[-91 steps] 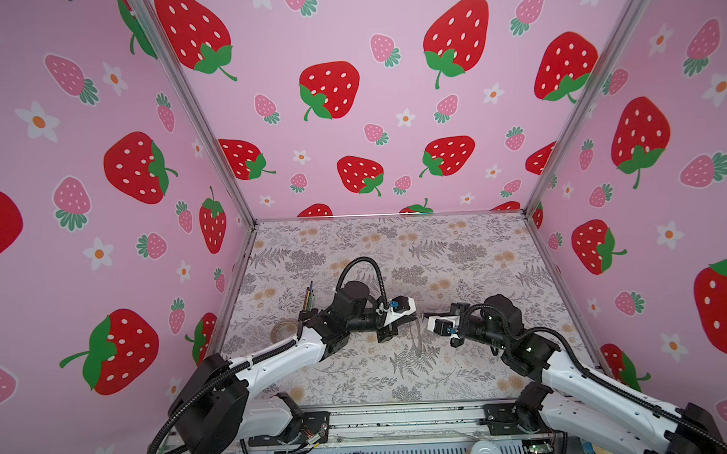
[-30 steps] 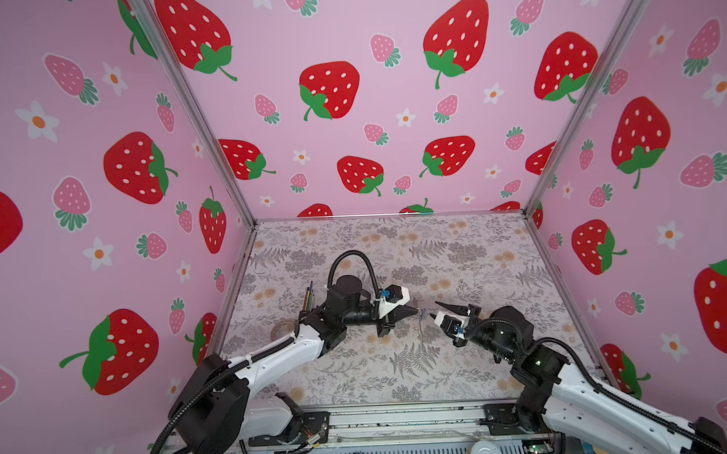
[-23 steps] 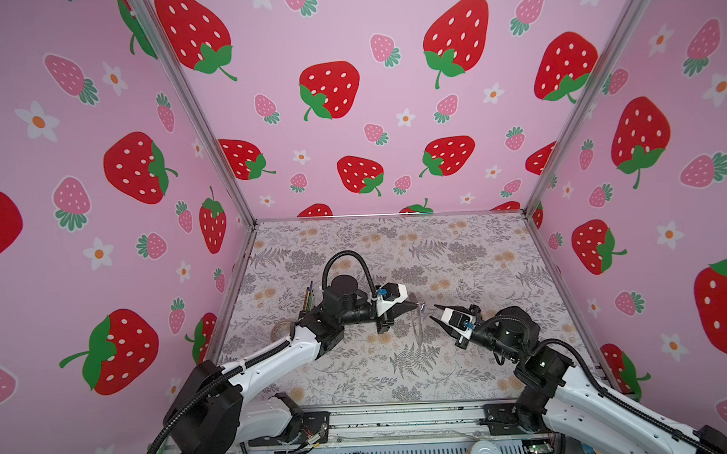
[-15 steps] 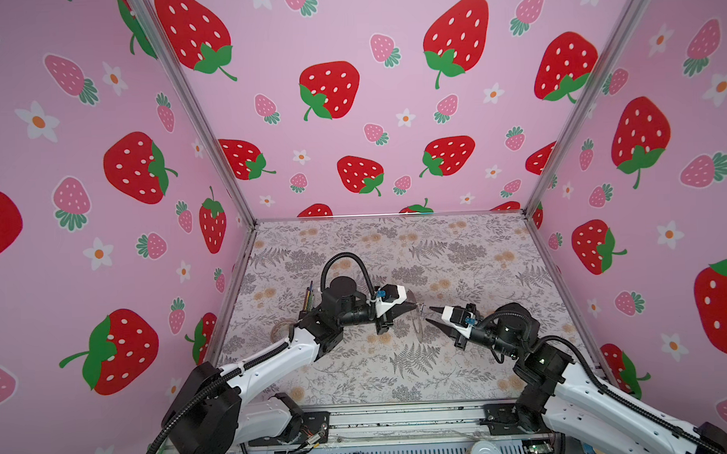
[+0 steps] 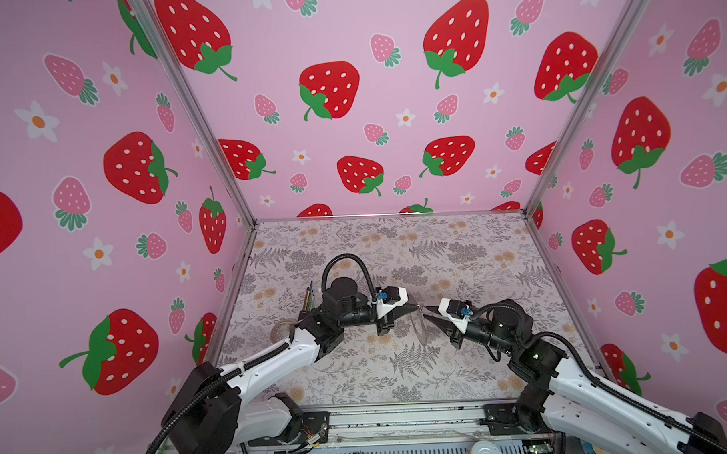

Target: Put the keys on the keyring

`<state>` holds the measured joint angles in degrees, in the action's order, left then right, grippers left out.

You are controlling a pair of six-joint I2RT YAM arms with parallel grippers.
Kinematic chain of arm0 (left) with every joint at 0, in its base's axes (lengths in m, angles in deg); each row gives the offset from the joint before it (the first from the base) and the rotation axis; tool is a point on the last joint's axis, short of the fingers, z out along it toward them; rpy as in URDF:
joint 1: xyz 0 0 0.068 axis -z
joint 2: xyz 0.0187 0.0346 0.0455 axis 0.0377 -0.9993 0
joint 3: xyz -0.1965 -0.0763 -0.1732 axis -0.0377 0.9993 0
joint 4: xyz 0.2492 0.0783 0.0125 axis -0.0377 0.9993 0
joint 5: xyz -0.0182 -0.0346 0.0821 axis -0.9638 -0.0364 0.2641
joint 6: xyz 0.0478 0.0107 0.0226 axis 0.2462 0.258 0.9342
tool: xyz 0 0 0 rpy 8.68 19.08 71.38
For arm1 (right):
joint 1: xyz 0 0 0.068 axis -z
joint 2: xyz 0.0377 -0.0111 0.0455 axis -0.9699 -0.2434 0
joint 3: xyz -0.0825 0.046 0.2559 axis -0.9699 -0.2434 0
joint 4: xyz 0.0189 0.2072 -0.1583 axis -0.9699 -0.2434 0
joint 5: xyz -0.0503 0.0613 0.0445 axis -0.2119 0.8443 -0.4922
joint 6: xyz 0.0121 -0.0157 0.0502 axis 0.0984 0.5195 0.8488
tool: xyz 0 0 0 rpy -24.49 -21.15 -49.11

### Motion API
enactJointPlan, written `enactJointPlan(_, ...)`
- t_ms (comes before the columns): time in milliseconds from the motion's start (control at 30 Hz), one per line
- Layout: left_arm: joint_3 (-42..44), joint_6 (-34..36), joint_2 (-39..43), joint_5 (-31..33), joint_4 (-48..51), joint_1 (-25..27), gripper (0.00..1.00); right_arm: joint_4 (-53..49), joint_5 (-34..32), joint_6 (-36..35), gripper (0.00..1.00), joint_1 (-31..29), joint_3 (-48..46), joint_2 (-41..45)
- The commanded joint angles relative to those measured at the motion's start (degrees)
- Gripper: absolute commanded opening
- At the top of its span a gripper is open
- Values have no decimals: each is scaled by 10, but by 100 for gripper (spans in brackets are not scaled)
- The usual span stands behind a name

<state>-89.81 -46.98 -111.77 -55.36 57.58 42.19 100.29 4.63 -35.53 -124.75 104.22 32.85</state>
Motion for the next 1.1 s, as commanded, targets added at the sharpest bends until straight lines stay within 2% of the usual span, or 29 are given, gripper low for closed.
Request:
enactJointPlan(0, 2, 11, 10, -8, -11, 3, 0, 34, -13, 16, 23, 2, 12, 18)
enactJointPlan(200, 1, 15, 8, -10, -7, 5, 0, 38, -6, 12, 24, 2, 13, 24)
enactJointPlan(433, 1, 18, 9, -12, -5, 7, 0, 27, 23, 10, 21, 3, 34, -12)
enactJointPlan(1067, 2, 30, 12, -17, -1, 10, 0, -5, 29, -15, 14, 3, 48, -21)
